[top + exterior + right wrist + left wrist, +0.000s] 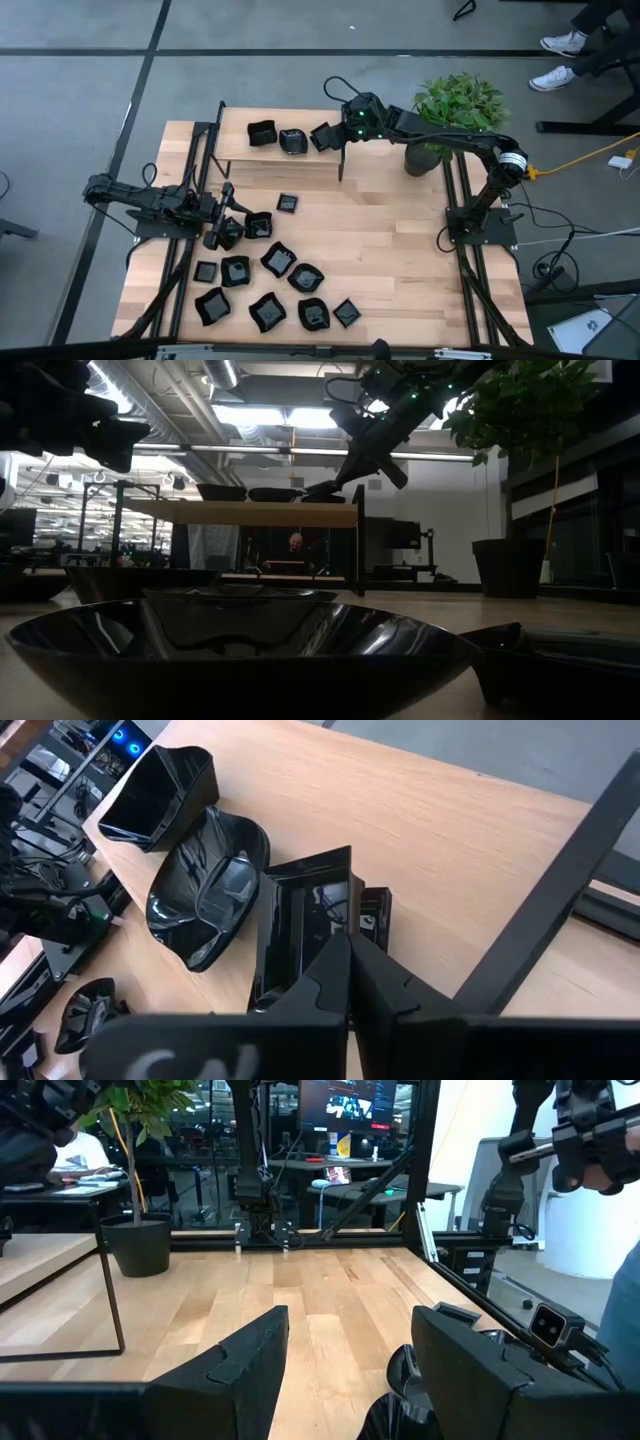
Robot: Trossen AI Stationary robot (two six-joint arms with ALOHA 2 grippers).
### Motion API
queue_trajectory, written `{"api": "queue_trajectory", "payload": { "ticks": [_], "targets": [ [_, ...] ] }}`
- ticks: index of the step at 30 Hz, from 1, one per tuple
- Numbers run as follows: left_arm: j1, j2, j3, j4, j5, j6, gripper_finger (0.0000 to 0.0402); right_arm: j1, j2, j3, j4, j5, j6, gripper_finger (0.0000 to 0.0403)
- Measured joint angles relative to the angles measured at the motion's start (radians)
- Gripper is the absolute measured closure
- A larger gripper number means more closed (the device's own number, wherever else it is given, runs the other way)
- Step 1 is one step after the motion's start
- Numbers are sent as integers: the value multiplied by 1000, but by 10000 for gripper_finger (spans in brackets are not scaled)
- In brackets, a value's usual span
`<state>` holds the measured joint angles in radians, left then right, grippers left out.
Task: Pick & Place Mini shaped plates
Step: Stack the square plate on top of the square plates on the shelf
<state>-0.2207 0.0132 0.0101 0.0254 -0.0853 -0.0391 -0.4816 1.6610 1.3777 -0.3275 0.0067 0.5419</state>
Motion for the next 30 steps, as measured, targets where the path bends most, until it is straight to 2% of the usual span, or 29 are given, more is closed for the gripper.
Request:
{"api": "queue_trajectory", "payload": {
  "ticks": [19, 30],
  "targets": [
    [0, 0, 0, 0, 0, 0, 194, 0, 22, 1, 3, -37, 10, 393],
    [0, 0, 0, 0, 0, 0, 194, 0, 22, 1, 3, -90, 0, 310]
  ]
}}
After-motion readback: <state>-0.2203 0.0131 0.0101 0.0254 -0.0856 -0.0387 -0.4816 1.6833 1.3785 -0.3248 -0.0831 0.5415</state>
